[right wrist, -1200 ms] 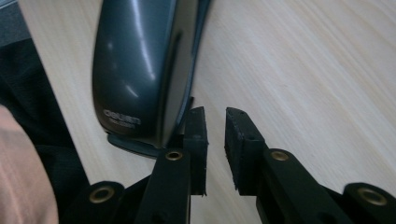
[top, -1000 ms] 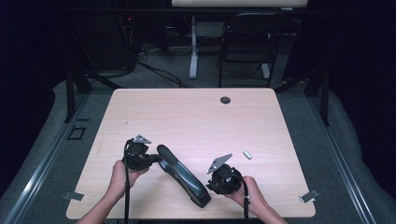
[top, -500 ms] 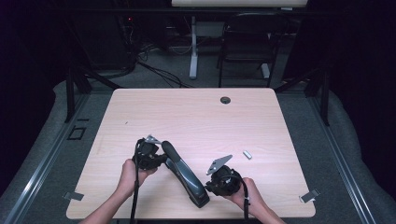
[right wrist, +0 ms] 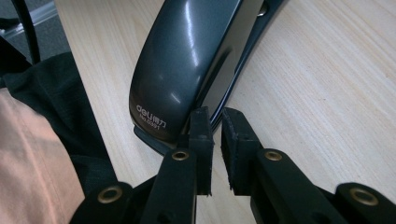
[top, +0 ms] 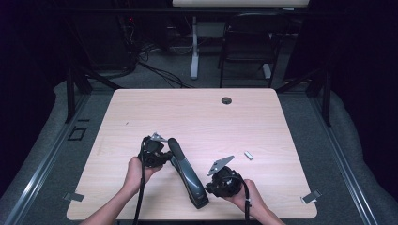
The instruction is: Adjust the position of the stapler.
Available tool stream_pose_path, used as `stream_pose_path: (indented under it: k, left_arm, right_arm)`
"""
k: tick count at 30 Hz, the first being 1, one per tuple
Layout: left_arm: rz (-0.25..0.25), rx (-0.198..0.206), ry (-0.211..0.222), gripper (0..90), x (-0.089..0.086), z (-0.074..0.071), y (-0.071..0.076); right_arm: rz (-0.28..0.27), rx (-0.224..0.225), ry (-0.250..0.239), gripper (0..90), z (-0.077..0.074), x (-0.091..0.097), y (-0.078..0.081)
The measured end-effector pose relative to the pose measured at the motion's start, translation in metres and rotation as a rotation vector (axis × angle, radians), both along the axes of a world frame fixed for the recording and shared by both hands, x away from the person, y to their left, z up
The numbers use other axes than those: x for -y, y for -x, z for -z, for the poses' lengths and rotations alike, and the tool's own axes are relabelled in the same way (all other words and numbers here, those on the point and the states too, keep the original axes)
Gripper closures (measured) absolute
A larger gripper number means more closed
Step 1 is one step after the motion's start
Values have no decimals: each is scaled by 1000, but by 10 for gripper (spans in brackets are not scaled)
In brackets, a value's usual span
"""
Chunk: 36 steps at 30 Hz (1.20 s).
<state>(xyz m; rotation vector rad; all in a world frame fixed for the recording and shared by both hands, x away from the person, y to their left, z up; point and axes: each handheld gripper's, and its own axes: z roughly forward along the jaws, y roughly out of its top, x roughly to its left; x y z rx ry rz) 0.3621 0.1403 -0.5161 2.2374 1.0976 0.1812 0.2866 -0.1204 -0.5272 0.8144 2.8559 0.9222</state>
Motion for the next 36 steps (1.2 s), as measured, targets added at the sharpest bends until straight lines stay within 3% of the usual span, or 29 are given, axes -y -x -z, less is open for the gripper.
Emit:
stream_pose_path:
  k: [2, 8, 10, 20, 30, 36]
  left_arm:
    - [5, 2, -3, 900, 2, 0, -1]
    - [30, -3, -8, 900, 14, 0, -2]
    - [35, 2, -15, 900, 17, 0, -1]
    - [38, 4, -19, 900, 17, 0, -2]
    - [46, 8, -12, 900, 24, 0, -4]
    - [62, 9, -15, 900, 33, 0, -4]
  right_arm:
    - [6, -12, -21, 840, 1, 0, 0]
    - [-4, -15, -21, 849, -1, -2, 2]
    - [-5, -18, -46, 850, -2, -1, 2]
    - [6, -21, -63, 860, -2, -4, 4]
    - [4, -20, -106, 865, 2, -17, 9]
    - [-30, -20, -98, 861, 3, -26, 13]
